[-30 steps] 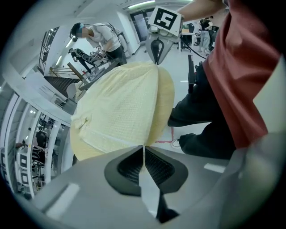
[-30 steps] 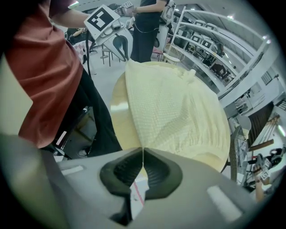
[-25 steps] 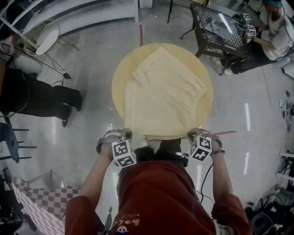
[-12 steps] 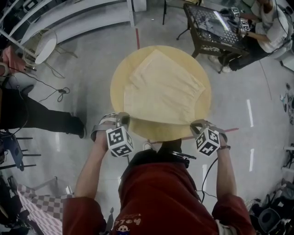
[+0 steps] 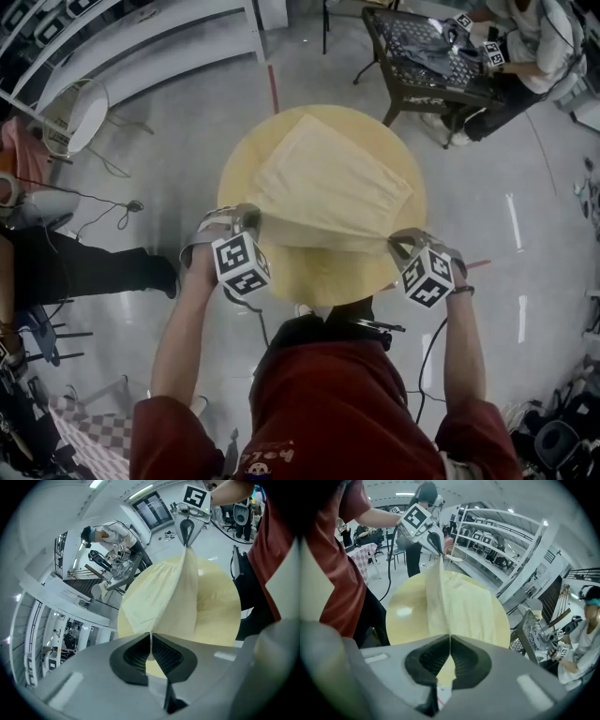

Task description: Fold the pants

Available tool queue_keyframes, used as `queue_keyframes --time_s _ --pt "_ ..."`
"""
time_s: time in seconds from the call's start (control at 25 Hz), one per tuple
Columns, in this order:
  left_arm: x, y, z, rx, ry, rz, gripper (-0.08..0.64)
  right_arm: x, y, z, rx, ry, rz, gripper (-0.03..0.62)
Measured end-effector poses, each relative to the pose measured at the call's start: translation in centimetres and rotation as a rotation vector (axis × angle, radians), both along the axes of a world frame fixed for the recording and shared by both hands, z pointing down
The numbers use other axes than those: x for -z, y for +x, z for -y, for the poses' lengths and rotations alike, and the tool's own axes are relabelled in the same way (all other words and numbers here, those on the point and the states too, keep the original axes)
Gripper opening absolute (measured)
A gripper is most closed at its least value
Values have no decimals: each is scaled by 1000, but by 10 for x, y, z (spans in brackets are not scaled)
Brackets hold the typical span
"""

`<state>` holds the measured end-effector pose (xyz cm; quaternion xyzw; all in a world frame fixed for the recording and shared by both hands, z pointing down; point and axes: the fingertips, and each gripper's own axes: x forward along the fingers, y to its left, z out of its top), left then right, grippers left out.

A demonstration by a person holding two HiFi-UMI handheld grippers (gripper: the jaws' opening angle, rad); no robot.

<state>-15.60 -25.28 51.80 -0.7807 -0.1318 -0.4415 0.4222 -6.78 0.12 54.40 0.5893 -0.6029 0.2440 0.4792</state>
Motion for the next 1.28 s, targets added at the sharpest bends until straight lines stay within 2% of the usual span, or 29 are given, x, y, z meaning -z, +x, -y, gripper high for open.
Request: queue_keyframes --time_s 0.32,0.56,1.04,1.28 --pt "14 72 18 -28 25 -15 23 5 49 11 -46 17 18 5" --pt "8 134 26 -61 46 7 23 0 95 16 -83 30 40 5" --pt "-37 234 26 -76 55 103 23 -34 159 9 -169 54 151 5" --pt "-64 281 38 -80 66 160 23 -56 190 19 -170 41 199 5"
